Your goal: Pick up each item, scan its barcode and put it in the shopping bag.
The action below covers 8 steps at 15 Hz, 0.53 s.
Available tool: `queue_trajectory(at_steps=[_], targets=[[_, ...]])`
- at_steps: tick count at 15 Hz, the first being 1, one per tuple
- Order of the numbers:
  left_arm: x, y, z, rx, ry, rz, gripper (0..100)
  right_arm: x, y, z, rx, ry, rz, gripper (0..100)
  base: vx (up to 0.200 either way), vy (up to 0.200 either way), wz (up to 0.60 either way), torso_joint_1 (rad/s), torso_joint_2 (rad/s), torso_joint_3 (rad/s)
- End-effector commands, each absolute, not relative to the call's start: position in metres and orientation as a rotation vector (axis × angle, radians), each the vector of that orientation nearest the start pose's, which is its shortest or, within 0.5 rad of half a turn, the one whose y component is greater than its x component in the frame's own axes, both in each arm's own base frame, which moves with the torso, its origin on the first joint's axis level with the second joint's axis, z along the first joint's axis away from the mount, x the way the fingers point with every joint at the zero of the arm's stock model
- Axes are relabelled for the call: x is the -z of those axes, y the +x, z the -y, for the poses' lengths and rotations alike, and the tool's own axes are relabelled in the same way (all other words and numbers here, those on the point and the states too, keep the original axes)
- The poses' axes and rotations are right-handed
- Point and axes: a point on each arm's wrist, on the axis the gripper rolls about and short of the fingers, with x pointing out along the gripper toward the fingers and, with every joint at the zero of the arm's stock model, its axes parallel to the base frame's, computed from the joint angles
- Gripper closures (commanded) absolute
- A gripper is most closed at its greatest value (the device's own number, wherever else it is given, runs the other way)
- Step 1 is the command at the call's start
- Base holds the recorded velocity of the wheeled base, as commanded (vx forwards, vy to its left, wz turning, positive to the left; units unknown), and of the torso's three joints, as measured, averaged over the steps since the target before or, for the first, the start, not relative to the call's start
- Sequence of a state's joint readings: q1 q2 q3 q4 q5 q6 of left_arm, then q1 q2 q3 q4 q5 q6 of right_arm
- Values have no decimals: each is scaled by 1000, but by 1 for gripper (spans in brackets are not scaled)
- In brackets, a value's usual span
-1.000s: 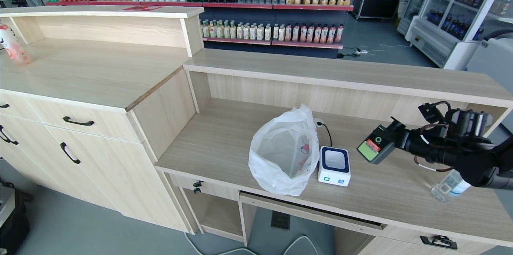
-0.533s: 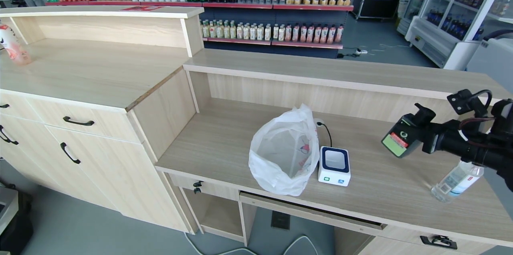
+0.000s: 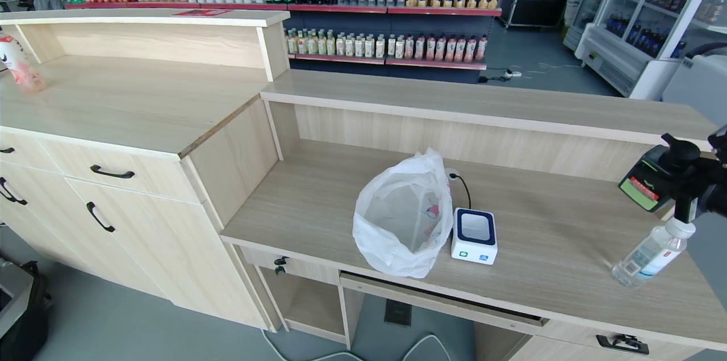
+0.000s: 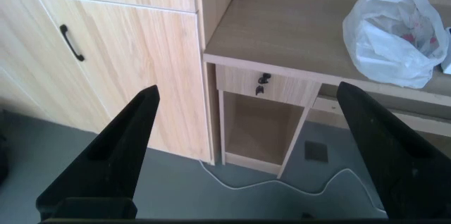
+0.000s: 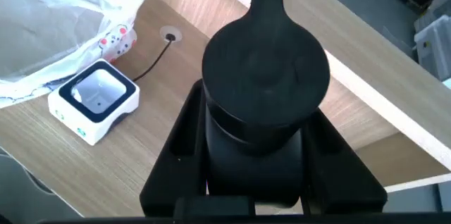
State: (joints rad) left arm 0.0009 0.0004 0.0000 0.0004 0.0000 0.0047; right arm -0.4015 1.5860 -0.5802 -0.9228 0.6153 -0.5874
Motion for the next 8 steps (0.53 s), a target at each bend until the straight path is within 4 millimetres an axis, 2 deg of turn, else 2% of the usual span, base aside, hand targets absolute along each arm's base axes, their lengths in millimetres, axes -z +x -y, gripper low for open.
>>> queue_trajectory(at_steps=[1, 3, 6, 7, 8], targets=[[-75, -23, 0, -2, 5, 0, 0, -190, 244, 86, -222, -554, 11, 100, 0, 0, 600, -2, -2, 2], [-75, -23, 0, -2, 5, 0, 0, -189, 258, 78, -221, -554, 8, 100, 0, 0, 600, 7, -2, 2], [-75, -23, 0, -2, 5, 0, 0, -189, 299, 58, -147, -459, -10, 100, 0, 0, 600, -1, 5, 2], [-75, -23, 0, -2, 5, 0, 0, -179, 317, 54, -184, -354, -35, 100, 0, 0, 600, 7, 7, 2], [-75, -23, 0, -2, 5, 0, 0, -169, 332, 48, -213, -325, -54, 100, 0, 0, 0, 0, 0, 0]])
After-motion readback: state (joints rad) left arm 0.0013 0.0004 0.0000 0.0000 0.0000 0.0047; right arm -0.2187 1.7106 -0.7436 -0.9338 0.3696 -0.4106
